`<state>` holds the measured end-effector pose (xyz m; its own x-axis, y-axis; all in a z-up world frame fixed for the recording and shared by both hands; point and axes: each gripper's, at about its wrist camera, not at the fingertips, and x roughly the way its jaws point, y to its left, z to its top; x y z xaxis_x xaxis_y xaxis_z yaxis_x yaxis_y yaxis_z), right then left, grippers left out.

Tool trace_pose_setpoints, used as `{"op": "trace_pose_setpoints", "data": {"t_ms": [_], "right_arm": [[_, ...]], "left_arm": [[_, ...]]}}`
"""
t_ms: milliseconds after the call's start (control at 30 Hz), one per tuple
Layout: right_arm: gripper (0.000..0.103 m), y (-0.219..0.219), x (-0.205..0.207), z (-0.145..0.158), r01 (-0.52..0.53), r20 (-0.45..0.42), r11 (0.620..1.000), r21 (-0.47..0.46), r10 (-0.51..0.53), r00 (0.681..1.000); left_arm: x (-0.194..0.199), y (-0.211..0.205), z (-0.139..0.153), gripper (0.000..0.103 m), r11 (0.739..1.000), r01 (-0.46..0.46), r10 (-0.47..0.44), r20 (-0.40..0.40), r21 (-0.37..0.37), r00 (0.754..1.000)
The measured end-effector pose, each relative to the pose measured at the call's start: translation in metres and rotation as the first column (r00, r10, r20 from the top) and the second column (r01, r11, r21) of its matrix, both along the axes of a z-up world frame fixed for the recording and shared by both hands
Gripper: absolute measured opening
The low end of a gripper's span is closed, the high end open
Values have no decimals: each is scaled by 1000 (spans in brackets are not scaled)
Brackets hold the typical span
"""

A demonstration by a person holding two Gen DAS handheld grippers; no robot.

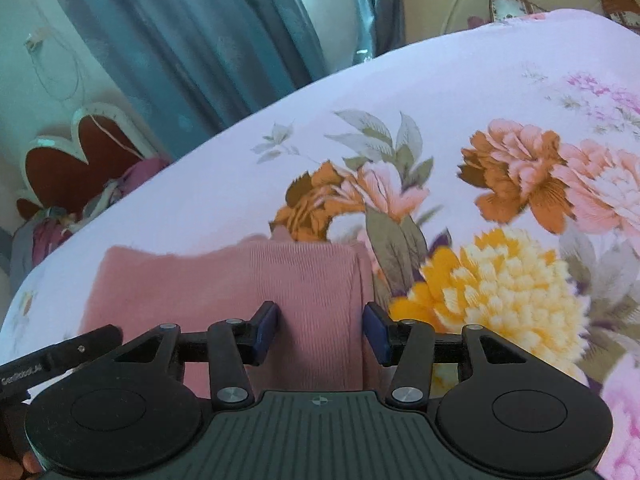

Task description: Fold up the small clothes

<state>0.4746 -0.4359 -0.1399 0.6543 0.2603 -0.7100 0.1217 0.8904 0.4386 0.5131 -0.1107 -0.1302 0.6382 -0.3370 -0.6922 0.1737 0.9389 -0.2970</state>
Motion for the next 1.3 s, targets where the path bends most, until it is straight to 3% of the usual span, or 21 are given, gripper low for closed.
{"op": "trace_pose_setpoints", "data": {"t_ms": [33,100,167,233,300,367,400,467,500,567,600,633,767,1067,1233,1267,1300], "right_arm": [[16,2,3,-1,-13,4,1000,1,13,1000],[14,10,4,2,-34,38,999,-39,35,999],[12,18,-1,7,-40,100,988,-147,55,994],[10,16,5,-8,-9,71,969,-248,27,997],[11,6,6,-13,2,67,980,-198,11,998],[11,9,5,-6,-14,68,973,-228,30,997],[11,10,3,-2,-12,74,972,-234,30,997],[14,6,-4,6,10,96,980,-200,10,995],[21,4,-8,11,22,108,982,-189,-2,994],[43,4,-17,20,28,130,985,-172,-6,992],[60,7,-23,25,23,139,986,-168,1,990],[62,11,-27,28,4,148,984,-176,22,989],[62,24,-37,27,-60,109,980,-190,82,991],[62,20,-66,5,-71,18,987,-142,74,997],[61,10,-77,-7,-61,-25,990,-127,58,998],[61,7,-78,-9,-54,-20,991,-120,52,998],[48,5,-80,-9,-50,-16,992,-119,48,999]], "left_arm": [[2,3,-4,50,1000,-14,14,-1,-17,1000],[0,5,-11,46,999,-39,39,13,-35,999],[-7,4,-12,43,999,-35,36,57,-24,998],[-7,-1,-19,46,999,-32,30,88,14,996],[-3,-2,-21,50,999,-52,51,75,15,996],[-5,-8,-15,50,998,-29,24,92,55,995],[-8,-10,-12,53,996,-16,7,109,86,994],[-13,-11,-5,73,994,-8,-5,116,107,993],[-16,-11,-2,75,994,-2,-11,117,110,993],[-23,-10,2,76,991,15,-32,122,133,992],[-27,-10,3,76,988,22,-41,123,150,992],[-30,-9,3,76,987,26,-45,120,158,992],[-43,-2,5,81,989,29,-43,91,146,995],[-70,0,2,87,988,62,-70,51,139,996],[-77,5,-4,87,994,56,-58,24,90,998],[-77,7,-6,87,996,54,-56,15,74,998],[-77,8,-7,87,997,54,-54,10,63,998]]}}
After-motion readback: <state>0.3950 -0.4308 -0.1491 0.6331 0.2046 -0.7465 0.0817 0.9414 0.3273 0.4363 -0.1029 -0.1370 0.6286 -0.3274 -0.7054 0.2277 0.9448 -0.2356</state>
